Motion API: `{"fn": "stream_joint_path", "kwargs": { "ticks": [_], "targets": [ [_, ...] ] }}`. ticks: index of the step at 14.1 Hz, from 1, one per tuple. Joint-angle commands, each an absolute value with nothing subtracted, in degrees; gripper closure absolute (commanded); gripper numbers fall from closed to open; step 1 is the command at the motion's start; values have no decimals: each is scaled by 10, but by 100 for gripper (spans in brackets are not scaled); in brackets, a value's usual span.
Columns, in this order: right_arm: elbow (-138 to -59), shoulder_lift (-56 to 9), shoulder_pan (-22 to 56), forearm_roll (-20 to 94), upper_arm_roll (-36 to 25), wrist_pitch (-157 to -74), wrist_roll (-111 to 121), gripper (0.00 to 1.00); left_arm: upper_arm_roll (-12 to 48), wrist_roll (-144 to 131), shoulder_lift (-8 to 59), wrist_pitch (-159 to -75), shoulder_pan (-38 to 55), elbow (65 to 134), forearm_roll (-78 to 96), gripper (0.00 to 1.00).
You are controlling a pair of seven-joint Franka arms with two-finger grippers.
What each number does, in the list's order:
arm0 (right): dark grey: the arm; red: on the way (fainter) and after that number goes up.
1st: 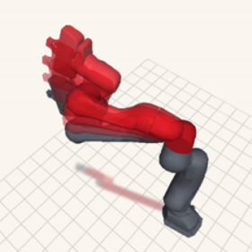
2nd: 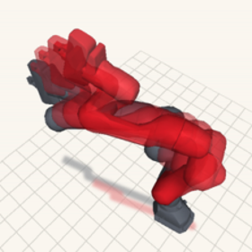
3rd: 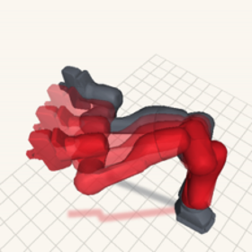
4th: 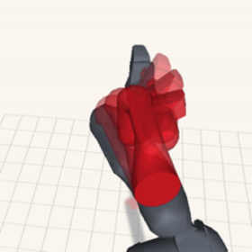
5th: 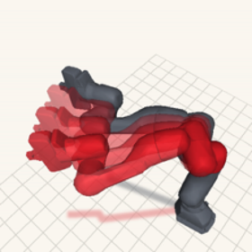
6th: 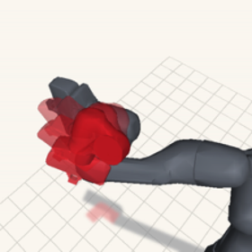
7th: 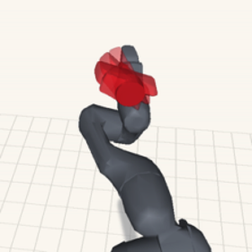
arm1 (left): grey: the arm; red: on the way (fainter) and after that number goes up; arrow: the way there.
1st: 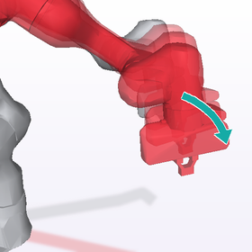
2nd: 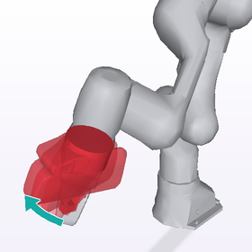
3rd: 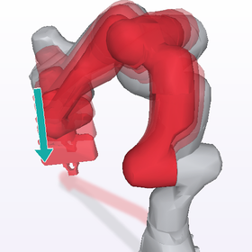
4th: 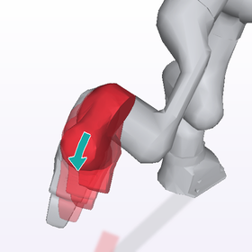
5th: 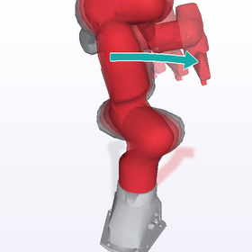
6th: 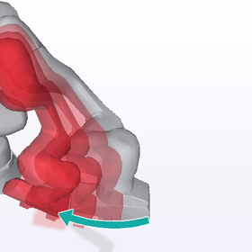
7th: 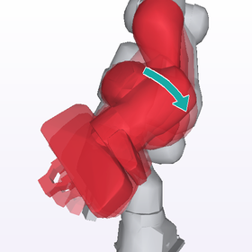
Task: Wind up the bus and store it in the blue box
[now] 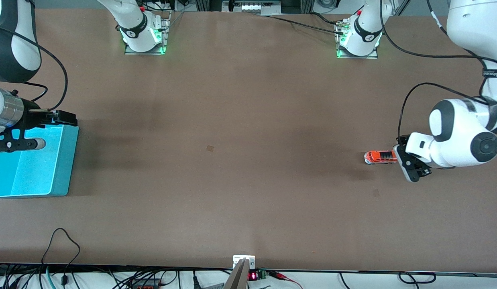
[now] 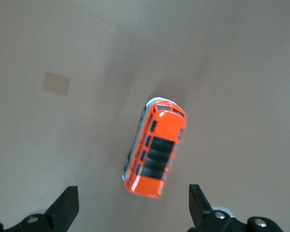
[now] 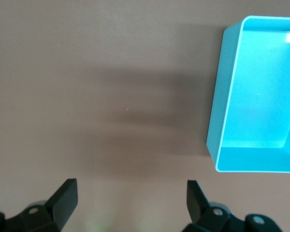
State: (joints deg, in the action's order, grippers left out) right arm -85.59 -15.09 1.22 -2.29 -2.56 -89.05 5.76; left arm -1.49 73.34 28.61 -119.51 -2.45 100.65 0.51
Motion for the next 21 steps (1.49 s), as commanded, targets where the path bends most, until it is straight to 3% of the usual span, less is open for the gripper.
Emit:
{"fn": "stream_joint_path", "kwargs": {
  "ticks": [1,9,13,15,16,21],
  "targets": [
    [-860,-146,10,-24,-24,-883,56,0,-15,799,279,-1285,-23,1071,4,0],
    [-858,-149,9,-18,-25,-872,57,0,-2,840,284,-1358,-19,1135,4,2],
    [-859,-149,8,-18,-25,-871,57,0,-2,878,287,-1367,-20,1135,4,36],
    [-859,-149,8,-18,-25,-871,59,0,-2,878,287,-1364,-18,1134,4,61],
    [-859,-149,7,-18,-25,-871,61,0,-2,878,288,-1364,-18,1134,4,68],
    [-859,-149,1,-14,-25,-867,62,0,-2,879,292,-1364,-18,1134,4,70]
  ]
}}
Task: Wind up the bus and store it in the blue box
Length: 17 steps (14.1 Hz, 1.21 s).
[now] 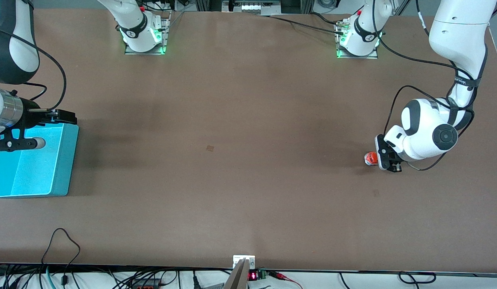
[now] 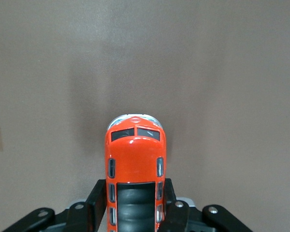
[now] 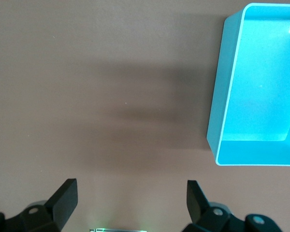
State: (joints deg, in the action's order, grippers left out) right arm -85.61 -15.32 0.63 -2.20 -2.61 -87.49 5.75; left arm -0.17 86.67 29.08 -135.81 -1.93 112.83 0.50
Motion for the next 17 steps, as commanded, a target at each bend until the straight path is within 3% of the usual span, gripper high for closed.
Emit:
{"fn": "stream_joint_path", "kwargs": {
  "ticks": [1,9,17],
  "targets": [
    [-859,-149,1,-14,-25,-867,62,0,-1,879,292,-1364,-18,1134,4,69],
    [-858,-149,1,-13,-25,-867,62,0,-5,979,313,-1361,-71,1126,4,69],
    [-858,-149,2,-7,-25,-867,61,0,-9,1063,365,-1362,-149,1070,4,69]
  ]
}}
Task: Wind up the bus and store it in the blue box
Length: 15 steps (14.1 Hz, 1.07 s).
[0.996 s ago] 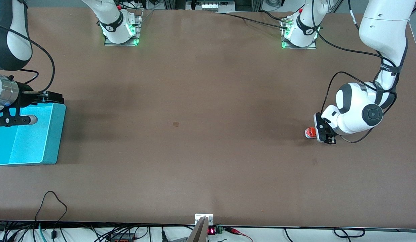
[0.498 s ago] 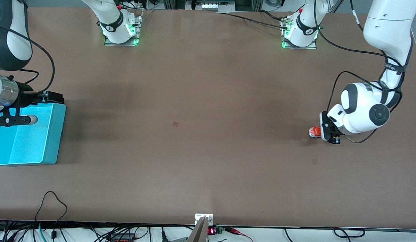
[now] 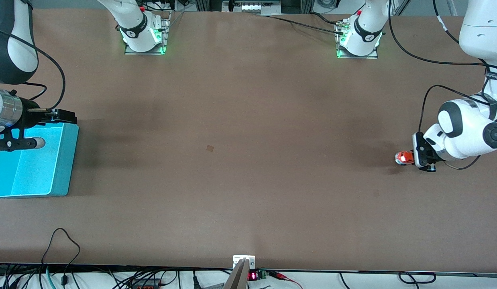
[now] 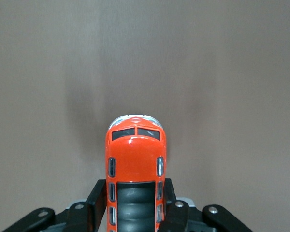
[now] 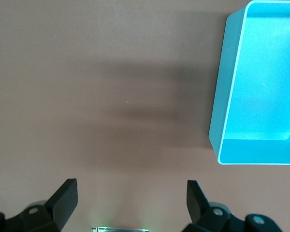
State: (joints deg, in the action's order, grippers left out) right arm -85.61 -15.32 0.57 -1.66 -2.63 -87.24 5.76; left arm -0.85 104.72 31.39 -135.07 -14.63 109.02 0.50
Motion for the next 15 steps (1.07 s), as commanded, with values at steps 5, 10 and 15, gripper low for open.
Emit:
{"fn": "stream_joint_path", "kwargs": {
  "ticks": [5,10,15],
  "targets": [
    [-858,-149,2,-6,-25,-867,61,0,-9,1056,365,-1366,-157,1068,6,77],
    [-858,-149,1,-6,-25,-864,61,0,-9,1054,364,-1366,-158,1067,11,76],
    [-858,-149,1,-6,-25,-864,61,0,-9,1051,363,-1366,-160,1068,11,31]
  ]
}}
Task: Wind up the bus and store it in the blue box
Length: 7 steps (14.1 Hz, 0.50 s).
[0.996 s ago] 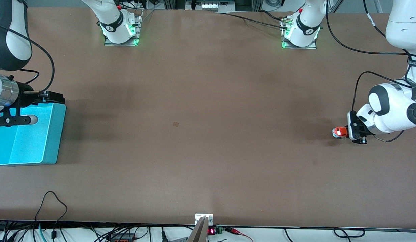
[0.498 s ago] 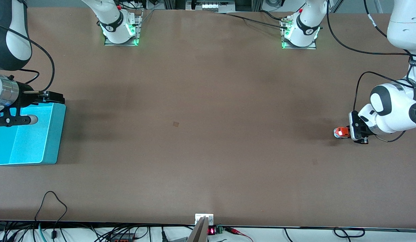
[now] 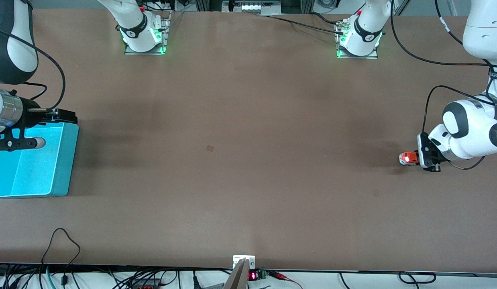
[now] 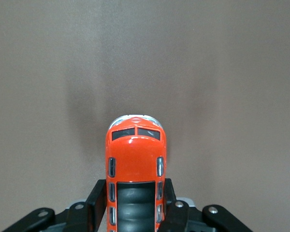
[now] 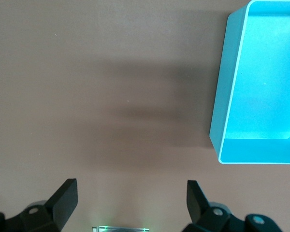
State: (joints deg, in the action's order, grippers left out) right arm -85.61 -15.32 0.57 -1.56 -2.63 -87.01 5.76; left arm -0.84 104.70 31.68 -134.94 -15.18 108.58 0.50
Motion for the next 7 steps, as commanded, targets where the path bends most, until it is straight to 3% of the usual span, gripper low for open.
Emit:
{"fn": "stream_joint_path", "kwargs": {
  "ticks": [1,7],
  "targets": [
    [-858,-149,1,-6,-25,-864,61,0,-8,1056,359,-1365,-160,1067,10,0],
    [-858,-149,1,-6,-25,-864,61,0,-5,1035,335,-1317,-159,1047,11,0]
  ]
}}
